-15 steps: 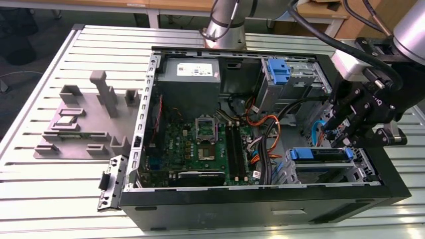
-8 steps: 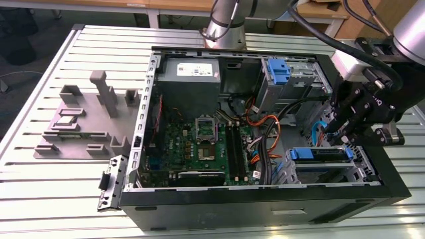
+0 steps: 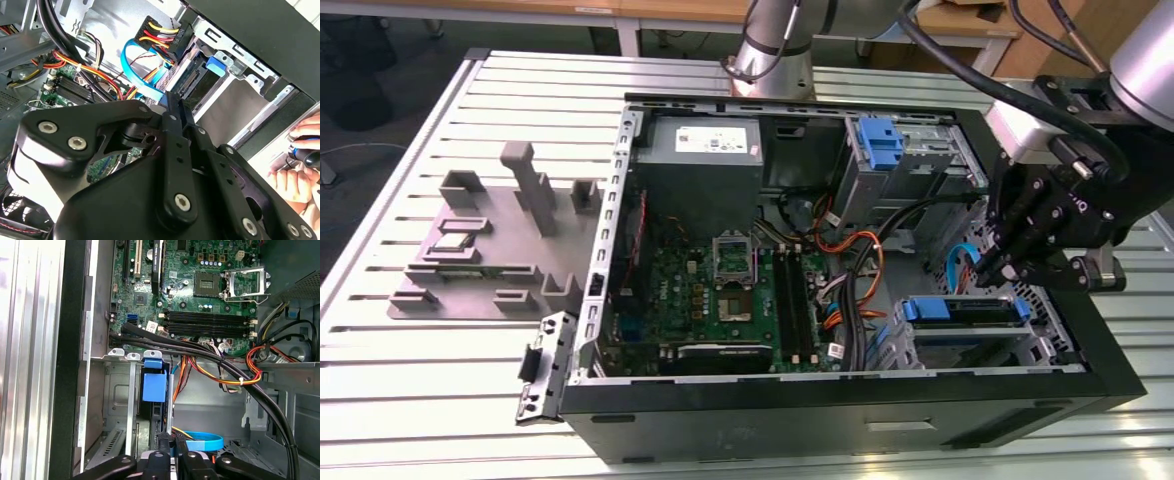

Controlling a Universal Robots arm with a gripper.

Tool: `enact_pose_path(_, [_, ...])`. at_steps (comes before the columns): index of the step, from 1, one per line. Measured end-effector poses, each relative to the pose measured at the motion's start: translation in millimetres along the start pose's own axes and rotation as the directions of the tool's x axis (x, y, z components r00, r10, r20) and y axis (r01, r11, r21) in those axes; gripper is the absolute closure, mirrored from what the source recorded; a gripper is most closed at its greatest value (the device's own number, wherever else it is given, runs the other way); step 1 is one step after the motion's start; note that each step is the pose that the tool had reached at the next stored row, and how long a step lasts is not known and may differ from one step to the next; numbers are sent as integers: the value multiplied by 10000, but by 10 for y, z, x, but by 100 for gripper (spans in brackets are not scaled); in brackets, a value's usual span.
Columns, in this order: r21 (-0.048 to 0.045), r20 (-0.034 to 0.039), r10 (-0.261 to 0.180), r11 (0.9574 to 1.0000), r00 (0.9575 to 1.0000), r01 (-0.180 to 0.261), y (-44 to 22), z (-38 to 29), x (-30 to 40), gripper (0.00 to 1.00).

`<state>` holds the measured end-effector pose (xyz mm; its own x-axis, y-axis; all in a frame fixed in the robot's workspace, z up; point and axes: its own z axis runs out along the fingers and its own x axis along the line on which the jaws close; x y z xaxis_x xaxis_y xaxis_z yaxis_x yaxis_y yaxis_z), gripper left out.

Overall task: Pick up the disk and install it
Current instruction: 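Insert the first disk wire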

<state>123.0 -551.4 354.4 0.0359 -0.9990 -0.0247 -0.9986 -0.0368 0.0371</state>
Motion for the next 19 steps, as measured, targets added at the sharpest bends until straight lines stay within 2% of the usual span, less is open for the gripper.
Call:
enact_pose_path(8, [0,0,1,10000,10000,-1,0,3,0,84])
enact_pose_path(11, [18,34,-4,10000,10000,4,11,15,2,84])
enact_pose_path(15, [84,69,-37,10000,10000,37,38,27,24,84])
enact_pose_path(19, [213,73,-97,9997,9999,95,53,47,48,84])
